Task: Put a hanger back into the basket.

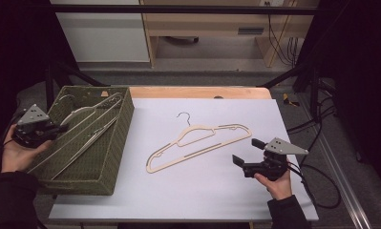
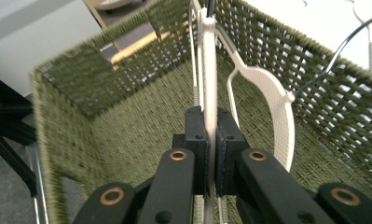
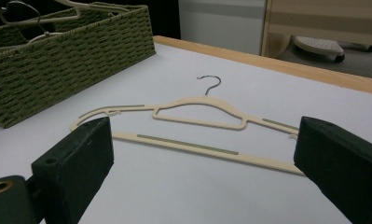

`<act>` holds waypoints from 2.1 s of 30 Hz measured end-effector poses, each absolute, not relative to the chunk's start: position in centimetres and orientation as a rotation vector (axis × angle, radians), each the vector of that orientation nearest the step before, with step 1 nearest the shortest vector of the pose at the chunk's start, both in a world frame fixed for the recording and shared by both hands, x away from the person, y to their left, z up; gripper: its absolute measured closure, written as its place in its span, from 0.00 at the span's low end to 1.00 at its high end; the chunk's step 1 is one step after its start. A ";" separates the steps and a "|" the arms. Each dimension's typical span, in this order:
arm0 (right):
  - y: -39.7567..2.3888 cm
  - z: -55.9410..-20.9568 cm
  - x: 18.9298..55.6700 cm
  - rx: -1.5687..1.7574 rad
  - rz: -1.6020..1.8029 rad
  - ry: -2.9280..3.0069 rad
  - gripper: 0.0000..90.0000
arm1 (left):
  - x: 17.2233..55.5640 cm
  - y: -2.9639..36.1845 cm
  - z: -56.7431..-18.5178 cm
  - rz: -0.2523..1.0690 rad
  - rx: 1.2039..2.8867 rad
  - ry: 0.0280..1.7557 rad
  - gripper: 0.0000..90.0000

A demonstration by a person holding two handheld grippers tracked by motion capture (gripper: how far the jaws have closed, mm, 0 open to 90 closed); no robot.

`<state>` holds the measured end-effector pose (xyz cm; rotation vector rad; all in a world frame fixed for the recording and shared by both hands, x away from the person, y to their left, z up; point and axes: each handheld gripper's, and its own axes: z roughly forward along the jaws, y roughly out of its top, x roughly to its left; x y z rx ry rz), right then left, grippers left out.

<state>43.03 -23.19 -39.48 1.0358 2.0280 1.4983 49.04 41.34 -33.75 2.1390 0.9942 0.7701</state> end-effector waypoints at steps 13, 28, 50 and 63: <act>-23.0 -39.6 43.1 1.037 1.499 2.027 0.06 | 49.6 40.8 -38.9 0.684 2.206 1.068 0.94; -22.9 -39.6 43.0 1.039 1.502 2.030 0.06 | 47.8 39.3 -36.2 0.702 2.126 1.026 0.65; -22.8 -39.6 43.1 1.043 1.517 2.032 0.06 | 44.3 31.0 -31.6 0.714 1.823 0.869 0.23; -22.7 -39.8 43.2 1.044 1.509 2.038 0.06 | 45.7 23.6 -33.6 0.591 1.850 0.793 0.14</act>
